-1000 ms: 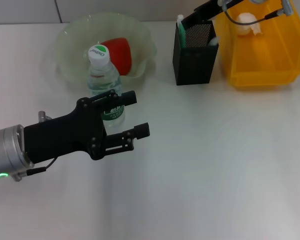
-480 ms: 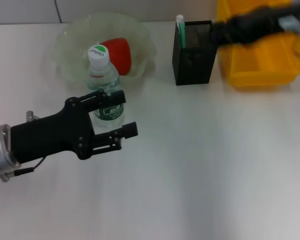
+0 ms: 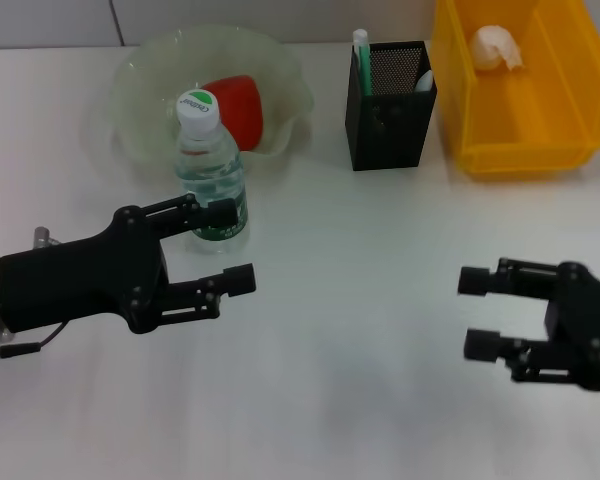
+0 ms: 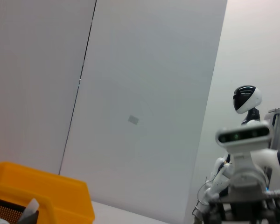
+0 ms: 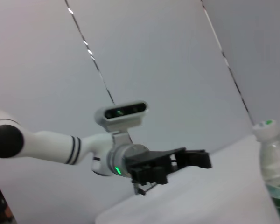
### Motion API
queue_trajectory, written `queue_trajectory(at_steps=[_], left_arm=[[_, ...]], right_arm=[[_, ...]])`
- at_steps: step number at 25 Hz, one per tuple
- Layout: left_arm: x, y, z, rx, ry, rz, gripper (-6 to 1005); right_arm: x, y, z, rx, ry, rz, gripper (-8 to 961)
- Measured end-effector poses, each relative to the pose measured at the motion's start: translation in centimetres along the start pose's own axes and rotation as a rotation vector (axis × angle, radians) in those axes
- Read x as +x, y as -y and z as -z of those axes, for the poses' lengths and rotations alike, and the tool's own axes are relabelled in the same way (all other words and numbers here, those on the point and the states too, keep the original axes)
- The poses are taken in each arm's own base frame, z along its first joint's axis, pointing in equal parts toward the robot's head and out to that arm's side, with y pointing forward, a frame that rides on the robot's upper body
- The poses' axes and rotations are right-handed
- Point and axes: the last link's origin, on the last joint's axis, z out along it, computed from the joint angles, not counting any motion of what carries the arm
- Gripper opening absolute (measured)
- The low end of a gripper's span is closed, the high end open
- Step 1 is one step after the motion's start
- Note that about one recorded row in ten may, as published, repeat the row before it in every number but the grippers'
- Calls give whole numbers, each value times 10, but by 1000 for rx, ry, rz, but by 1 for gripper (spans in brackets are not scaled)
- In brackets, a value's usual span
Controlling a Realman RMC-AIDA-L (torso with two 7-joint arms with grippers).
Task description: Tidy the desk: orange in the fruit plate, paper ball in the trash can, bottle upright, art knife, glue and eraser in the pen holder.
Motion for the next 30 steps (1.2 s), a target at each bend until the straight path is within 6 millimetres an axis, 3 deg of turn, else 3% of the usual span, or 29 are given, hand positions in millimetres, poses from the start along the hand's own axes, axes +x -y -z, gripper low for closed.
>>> queue_trajectory(at_steps=[5, 30], left_arm=[[-1, -2, 3, 0, 0, 13, 775], [-3, -8, -1, -29, -11, 37, 780]], right_arm=[[12, 0, -7, 3, 20, 26, 726], [5, 13, -24, 2, 2, 48, 726]])
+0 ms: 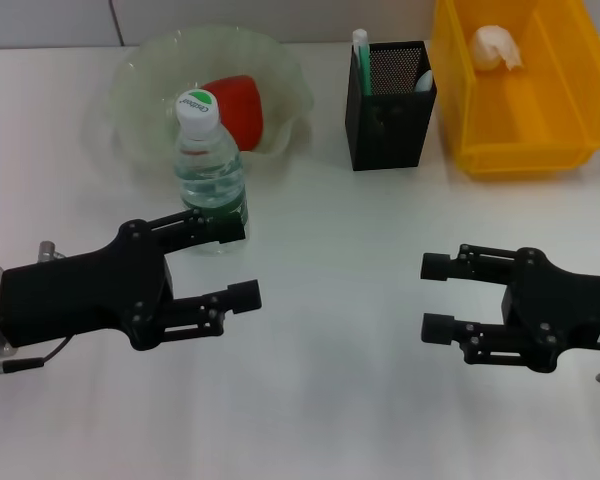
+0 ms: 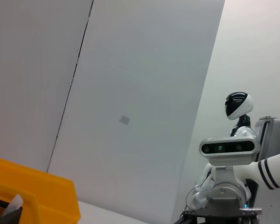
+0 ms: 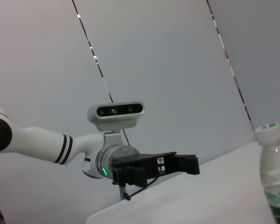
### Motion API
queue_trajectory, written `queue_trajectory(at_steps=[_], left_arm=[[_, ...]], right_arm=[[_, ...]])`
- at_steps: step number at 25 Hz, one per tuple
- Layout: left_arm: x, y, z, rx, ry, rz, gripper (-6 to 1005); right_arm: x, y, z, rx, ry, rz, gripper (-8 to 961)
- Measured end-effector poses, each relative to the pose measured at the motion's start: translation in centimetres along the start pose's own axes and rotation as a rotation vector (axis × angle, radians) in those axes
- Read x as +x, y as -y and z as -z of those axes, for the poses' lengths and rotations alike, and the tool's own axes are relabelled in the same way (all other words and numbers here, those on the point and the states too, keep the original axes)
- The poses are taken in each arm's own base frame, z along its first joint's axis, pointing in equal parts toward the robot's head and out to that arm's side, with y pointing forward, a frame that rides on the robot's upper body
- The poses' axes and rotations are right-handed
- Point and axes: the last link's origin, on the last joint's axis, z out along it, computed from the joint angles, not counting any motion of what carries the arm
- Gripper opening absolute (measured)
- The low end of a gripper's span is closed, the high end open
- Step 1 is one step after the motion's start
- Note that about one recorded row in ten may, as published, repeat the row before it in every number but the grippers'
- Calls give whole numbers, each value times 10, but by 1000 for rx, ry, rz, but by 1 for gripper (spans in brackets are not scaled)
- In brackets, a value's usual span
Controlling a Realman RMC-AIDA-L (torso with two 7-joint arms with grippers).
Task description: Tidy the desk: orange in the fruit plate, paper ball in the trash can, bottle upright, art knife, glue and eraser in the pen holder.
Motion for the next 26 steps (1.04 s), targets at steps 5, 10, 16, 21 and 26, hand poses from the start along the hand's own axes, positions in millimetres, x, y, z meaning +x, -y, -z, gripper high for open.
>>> queue_trajectory(at_steps=[5, 10, 16, 21, 26], left_arm=[[0, -1, -1, -7, -3, 1, 786], [-1, -2, -2, -8, -4, 1, 793], [-2, -2, -7, -26, 14, 4, 793], [-5, -3, -9, -29, 27, 6, 793], [-6, -3, -9, -28, 26, 3, 793]], right_arm=[[-1, 0, 0, 0, 2, 1, 727], [-1, 1, -1, -1, 2, -3, 726], [-2, 2, -3, -2, 3, -1, 726], [-1, 4, -7, 1, -2, -4, 727], [-1, 3, -9, 0, -1, -4, 727]])
